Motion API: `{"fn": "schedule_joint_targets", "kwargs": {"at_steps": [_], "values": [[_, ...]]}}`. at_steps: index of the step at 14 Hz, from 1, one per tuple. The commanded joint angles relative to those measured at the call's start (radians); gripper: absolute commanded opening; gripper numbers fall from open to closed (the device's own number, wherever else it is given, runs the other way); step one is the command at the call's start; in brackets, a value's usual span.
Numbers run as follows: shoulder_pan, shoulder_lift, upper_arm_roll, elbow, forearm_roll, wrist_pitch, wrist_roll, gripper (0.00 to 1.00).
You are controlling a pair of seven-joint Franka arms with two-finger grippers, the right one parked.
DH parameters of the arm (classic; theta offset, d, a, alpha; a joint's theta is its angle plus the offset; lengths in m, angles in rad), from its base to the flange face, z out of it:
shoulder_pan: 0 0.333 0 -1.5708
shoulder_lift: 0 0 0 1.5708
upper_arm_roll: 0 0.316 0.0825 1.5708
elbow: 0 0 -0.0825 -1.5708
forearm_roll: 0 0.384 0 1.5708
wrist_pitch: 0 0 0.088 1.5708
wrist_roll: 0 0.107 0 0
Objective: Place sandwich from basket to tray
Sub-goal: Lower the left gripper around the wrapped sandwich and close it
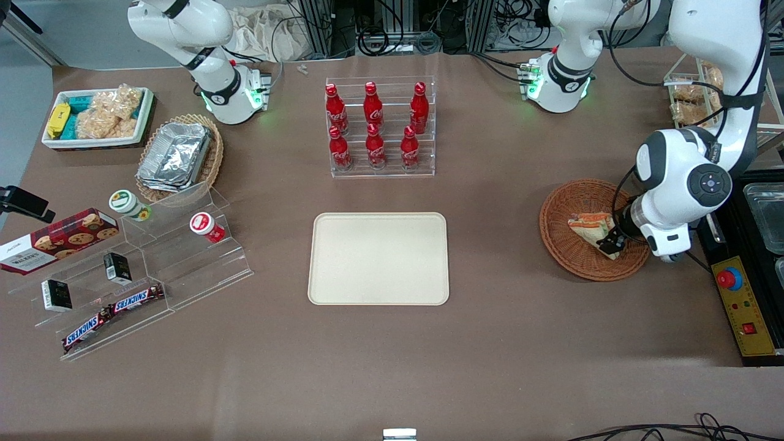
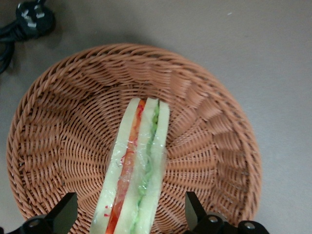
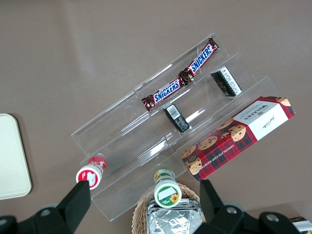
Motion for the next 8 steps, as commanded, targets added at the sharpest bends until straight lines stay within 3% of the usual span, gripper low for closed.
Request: {"fn": "schedule_joint_targets", "kwargs": {"at_steps": [1,2,3,6,8], "values": [[0.003,-0.004,-0.004,-0.035,-0.039,0.025,-0.051,1.0],[0.003,0.0,-0.004,-0.035,-0.051,0.031,-0.053,0.97],[0.003,0.01,-0.004,-0.033,-0.067,0.04,-0.056,0.81],[0.002,0.026,-0.006,-0.035,-0.108,0.095,-0.072,0.0],[0.002,0.021,-0.006,-0.03,-0.11,0.095,-0.077,0.0]]}}
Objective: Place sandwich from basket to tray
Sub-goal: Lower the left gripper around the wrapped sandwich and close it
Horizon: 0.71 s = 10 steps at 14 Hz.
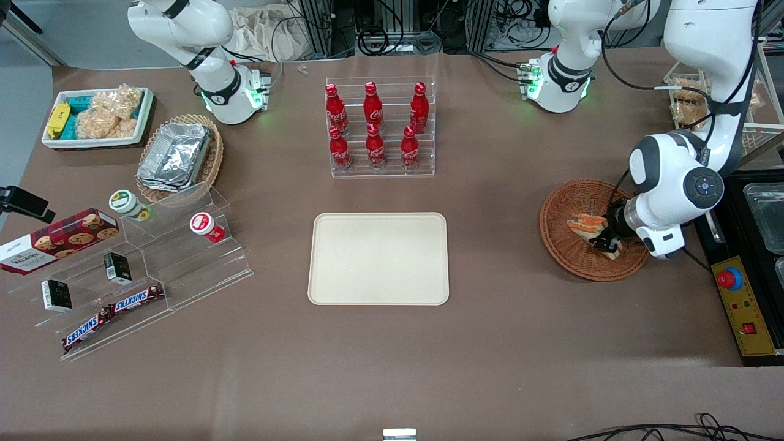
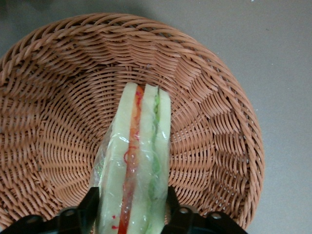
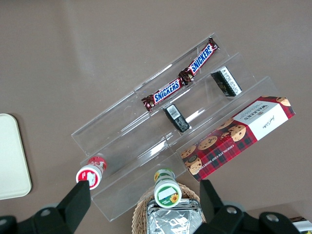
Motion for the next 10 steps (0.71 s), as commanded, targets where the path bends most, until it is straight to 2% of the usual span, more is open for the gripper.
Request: {"fn": "schedule_joint_targets", "kwargs": {"at_steps": [1,3,5,8,10], "values": [[0.002,-0.009,-0.006,-0.001,-0.016,0.014,-0.031,0.0],[0.003,-0.035,-0.006,0.018,-0.015,-0.009,-0.027,0.0],[0.003,-0.066,-0.007,0.102,-0.011,-0.128,0.008,0.0],[0.003,-0.052,-0.016,0.405,-0.016,-0.488,0.129,0.0],[0.003,-0.046,-0.07,0.58,-0.015,-0.627,0.195,0.0]]}}
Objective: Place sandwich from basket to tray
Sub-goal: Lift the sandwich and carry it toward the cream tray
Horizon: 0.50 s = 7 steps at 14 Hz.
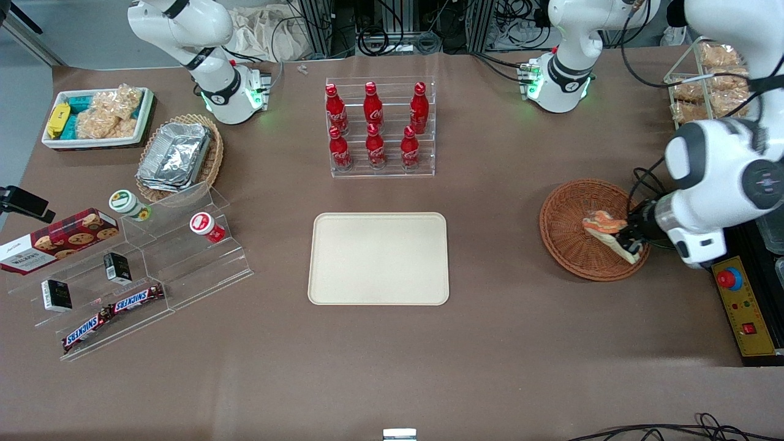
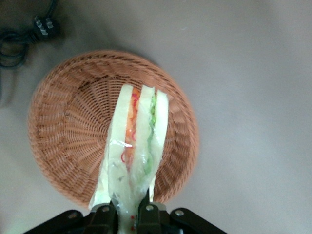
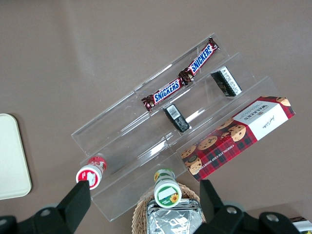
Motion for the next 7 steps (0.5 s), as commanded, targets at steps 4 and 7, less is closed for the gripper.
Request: {"fn": "schedule_joint_targets", "kwargs": {"at_steps": [4,7], "values": [[-0.022,0.059,-0.229,0.376,-0.003,-0.261,0.319,0.0],[-0.067,0.158,-0.411,0.386,0.01,-0.185,0.368,0.0]]}}
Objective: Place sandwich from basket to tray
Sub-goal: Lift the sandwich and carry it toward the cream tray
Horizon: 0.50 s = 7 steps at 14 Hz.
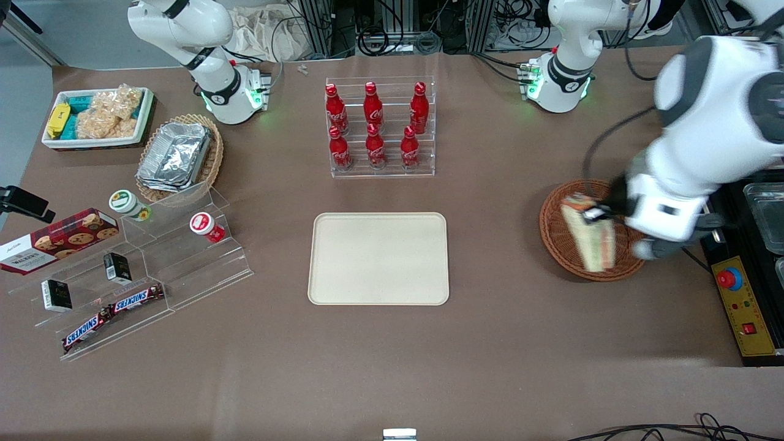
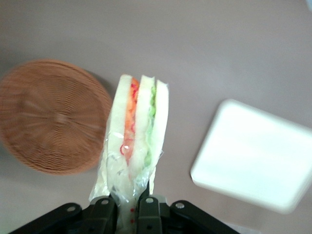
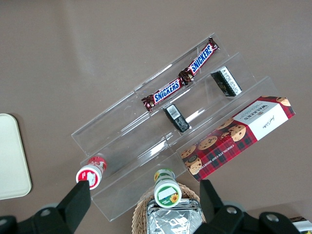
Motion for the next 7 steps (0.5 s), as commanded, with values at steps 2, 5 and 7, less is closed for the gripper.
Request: {"fn": "schedule_joint_targets", "kwargs": {"at_steps": [2,5,7], "values": [[-0.155,0.205,-0.084,0.057,0.067,0.132,0.006,0.0],[-0.247,0.368,-0.084,0.057,0.139,0.264,-0.121,0.0],[-0.278,0.437,-0.084,0.056,0.164,0.283,-0.164,0.0]]}}
